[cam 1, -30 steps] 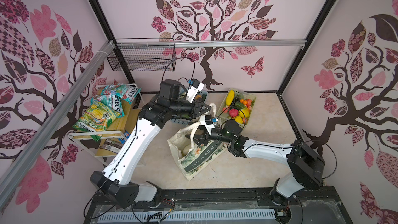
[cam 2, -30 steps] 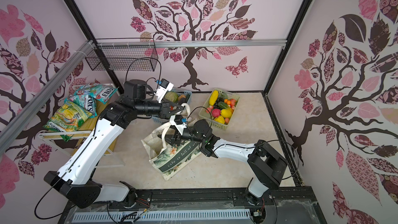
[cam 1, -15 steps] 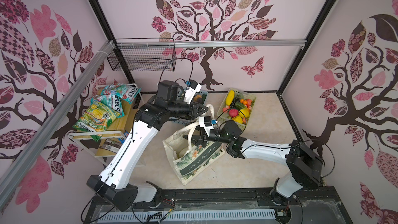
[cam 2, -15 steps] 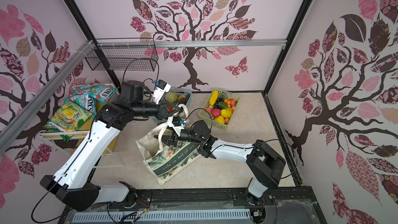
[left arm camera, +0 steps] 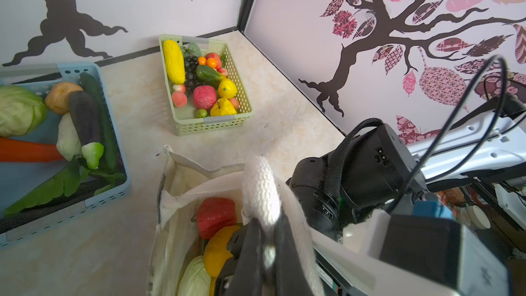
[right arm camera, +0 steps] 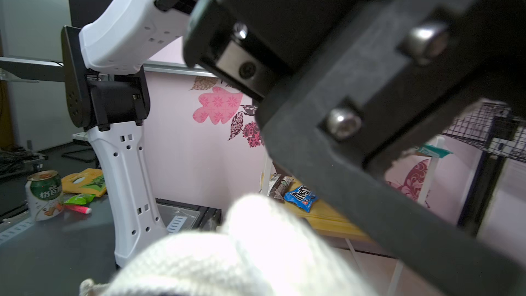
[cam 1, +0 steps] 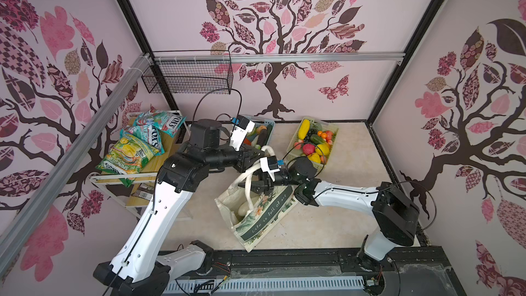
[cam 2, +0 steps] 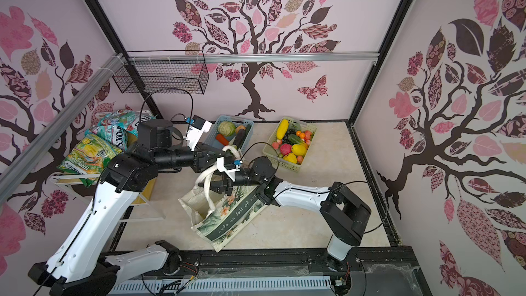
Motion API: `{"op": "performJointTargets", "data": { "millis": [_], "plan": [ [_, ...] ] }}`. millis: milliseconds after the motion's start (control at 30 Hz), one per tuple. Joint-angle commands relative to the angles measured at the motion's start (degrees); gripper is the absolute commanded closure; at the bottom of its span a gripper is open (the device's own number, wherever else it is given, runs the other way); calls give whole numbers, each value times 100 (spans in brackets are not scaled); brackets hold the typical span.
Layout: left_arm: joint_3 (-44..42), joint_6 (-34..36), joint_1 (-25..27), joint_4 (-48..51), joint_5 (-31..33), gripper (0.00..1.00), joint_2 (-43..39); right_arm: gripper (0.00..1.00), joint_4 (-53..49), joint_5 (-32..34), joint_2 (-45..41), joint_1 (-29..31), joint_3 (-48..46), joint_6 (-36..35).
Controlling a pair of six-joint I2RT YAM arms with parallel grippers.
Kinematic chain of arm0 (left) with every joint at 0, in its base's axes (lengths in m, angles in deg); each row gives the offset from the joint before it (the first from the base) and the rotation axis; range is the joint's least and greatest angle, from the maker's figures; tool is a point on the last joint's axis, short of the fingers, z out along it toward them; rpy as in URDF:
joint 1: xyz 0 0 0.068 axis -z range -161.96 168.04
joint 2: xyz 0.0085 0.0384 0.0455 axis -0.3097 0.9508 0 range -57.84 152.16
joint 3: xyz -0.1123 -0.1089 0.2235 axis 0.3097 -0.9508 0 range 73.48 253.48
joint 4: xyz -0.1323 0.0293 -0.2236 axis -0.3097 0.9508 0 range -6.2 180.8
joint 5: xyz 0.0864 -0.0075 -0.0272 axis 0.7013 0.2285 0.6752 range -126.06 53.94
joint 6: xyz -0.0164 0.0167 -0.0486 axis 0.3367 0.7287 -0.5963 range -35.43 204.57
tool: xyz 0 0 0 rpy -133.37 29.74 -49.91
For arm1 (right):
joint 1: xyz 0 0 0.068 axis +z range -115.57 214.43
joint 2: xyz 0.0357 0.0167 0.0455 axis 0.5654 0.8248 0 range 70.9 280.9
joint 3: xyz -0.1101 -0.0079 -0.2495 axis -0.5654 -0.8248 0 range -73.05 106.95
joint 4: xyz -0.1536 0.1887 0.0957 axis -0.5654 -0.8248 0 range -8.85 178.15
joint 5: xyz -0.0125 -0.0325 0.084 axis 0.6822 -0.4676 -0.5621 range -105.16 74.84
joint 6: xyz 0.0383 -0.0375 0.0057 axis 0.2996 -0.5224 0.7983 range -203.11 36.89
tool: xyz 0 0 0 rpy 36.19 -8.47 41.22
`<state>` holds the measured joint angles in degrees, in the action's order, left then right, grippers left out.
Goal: Place the food into the grocery bag and tie it
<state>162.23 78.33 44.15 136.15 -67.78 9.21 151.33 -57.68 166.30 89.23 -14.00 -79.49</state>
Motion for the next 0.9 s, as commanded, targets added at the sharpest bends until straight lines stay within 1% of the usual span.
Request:
{"op": "performJointTargets", "data": {
  "millis": [0, 167, 200, 233, 300, 333, 367, 467, 567, 633, 700, 733, 867],
  "plan": [
    [-156, 262, -31, -7, -90, 100, 19, 59, 475, -443, 66, 48, 328, 269],
    [-197, 303, -44, -21, -238, 100, -15, 71, 445, -599, 67, 56, 358, 387],
    [-223, 282, -70, -52, -302, 100, -35, 71, 469, -622, 75, 53, 382, 442],
    [-259, 267, -109, -102, -381, 100, -49, 70, 487, -656, 71, 54, 384, 463],
    [-315, 270, -173, -155, -503, 100, -85, 57, 568, -734, 97, 55, 409, 527],
    [-331, 264, -208, -169, -535, 100, -103, 54, 636, -723, 132, 52, 434, 579],
    [-332, 268, -230, -153, -521, 100, -104, 56, 713, -654, 178, 59, 460, 640],
    [-314, 316, -230, -64, -394, 100, -124, 67, 906, -508, 331, 57, 538, 847],
    [-368, 336, -231, -67, -323, 100, -192, 72, 977, -521, 416, 56, 591, 954],
    [-386, 347, -238, -74, -361, 100, -203, 83, 881, -534, 397, 65, 630, 919],
    [-403, 325, -252, -143, -329, 100, -213, 97, 749, -446, 353, 68, 626, 912],
    [-411, 316, -255, -164, -306, 100, -196, 100, 658, -366, 328, 70, 616, 893],
    [-383, 128, -410, -256, -92, 100, -128, 100, 227, -1, 131, 66, 410, 846]
  ]
}}
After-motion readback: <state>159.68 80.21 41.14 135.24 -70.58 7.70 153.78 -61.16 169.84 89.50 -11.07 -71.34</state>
